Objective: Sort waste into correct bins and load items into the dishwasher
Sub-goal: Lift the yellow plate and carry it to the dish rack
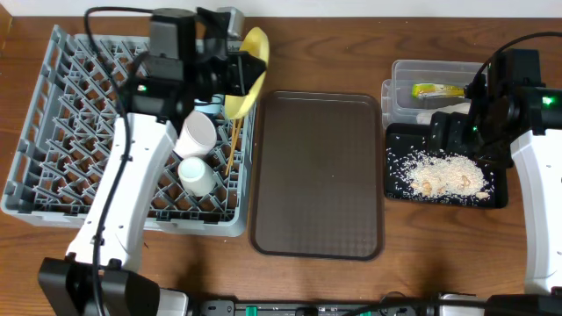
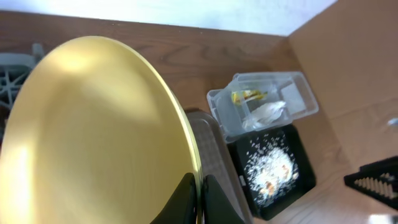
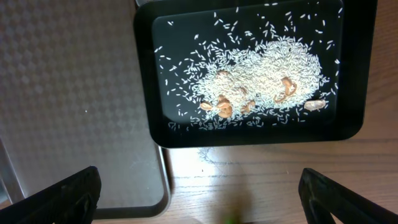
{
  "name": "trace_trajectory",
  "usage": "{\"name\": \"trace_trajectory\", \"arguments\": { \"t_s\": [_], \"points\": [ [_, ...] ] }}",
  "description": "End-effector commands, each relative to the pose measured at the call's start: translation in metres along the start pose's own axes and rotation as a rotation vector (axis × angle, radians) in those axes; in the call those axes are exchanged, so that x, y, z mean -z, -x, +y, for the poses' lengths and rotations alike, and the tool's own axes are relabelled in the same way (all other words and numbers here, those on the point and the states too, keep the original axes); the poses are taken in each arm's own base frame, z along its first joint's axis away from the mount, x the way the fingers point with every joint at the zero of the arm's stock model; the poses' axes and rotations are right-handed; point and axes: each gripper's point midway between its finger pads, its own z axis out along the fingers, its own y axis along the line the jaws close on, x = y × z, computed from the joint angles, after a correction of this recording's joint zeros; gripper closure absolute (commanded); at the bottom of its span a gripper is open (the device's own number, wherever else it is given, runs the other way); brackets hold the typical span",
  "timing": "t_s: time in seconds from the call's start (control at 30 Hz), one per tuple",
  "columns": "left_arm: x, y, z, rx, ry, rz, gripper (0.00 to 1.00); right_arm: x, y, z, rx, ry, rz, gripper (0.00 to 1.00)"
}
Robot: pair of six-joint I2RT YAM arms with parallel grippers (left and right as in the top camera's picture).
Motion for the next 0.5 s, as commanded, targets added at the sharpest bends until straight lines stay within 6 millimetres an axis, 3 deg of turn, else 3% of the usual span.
{"name": "trace_trajectory", "arguments": {
  "t_s": [0.0, 0.47],
  "points": [
    [0.004, 0.001, 0.000, 0.074, -0.049, 0.007, 0.92, 0.001, 0.000, 0.000, 0.001, -0.001, -0.004, 0.01],
    [-0.023, -0.011, 0.032, 0.181, -0.002, 0.064, 0.92, 0.001, 0.000, 0.000, 0.001, -0.001, -0.003, 0.01]
  ]
}}
